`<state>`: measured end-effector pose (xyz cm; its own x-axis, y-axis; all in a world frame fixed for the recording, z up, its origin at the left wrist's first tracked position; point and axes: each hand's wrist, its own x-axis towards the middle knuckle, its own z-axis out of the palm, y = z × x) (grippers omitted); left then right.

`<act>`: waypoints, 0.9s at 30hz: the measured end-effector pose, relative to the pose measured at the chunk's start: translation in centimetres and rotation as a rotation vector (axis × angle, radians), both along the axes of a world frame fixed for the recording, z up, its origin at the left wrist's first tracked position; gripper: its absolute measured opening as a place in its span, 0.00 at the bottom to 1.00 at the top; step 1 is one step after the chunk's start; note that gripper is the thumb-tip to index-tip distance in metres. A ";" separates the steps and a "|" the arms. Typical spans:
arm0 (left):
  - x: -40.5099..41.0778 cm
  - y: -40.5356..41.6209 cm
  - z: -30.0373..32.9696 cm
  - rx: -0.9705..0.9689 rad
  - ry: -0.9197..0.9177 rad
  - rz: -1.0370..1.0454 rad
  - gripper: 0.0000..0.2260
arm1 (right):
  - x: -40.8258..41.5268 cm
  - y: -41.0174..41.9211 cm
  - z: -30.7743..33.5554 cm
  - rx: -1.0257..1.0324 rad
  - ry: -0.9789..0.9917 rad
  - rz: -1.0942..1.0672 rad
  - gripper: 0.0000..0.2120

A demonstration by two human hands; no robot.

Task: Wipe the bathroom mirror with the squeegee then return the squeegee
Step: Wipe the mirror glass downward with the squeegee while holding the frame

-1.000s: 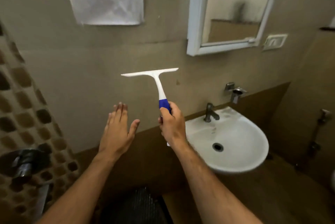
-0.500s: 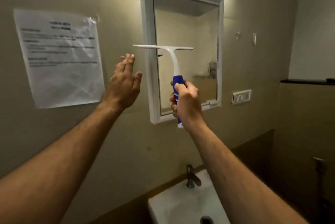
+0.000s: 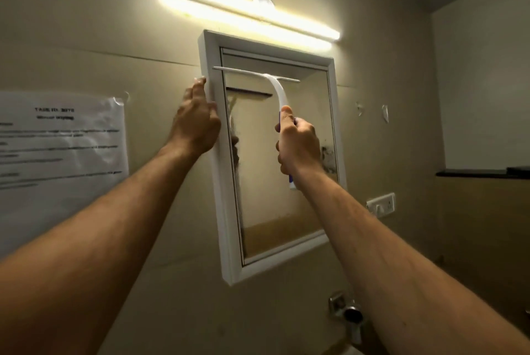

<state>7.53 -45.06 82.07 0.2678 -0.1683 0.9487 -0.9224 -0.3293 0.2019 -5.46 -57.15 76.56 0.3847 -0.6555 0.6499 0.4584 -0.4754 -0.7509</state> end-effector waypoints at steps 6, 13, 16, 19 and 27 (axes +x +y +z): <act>2.8 -3.3 1.7 -0.099 -0.126 -0.106 0.23 | 3.1 -2.3 4.5 0.023 -0.043 -0.071 0.23; 5.4 -5.3 0.4 -0.237 -0.132 -0.252 0.23 | 5.1 -3.8 2.9 0.018 -0.063 -0.027 0.19; 5.4 -5.6 0.2 -0.275 -0.137 -0.281 0.22 | 5.5 -4.0 0.9 -0.003 -0.048 -0.048 0.18; 5.2 -5.7 -0.2 -0.278 -0.097 -0.302 0.22 | 5.4 -4.0 -0.4 0.024 -0.022 -0.006 0.18; 3.4 -5.9 -3.6 -0.307 0.006 -0.475 0.20 | 4.3 -4.5 3.1 -0.060 -0.101 0.128 0.14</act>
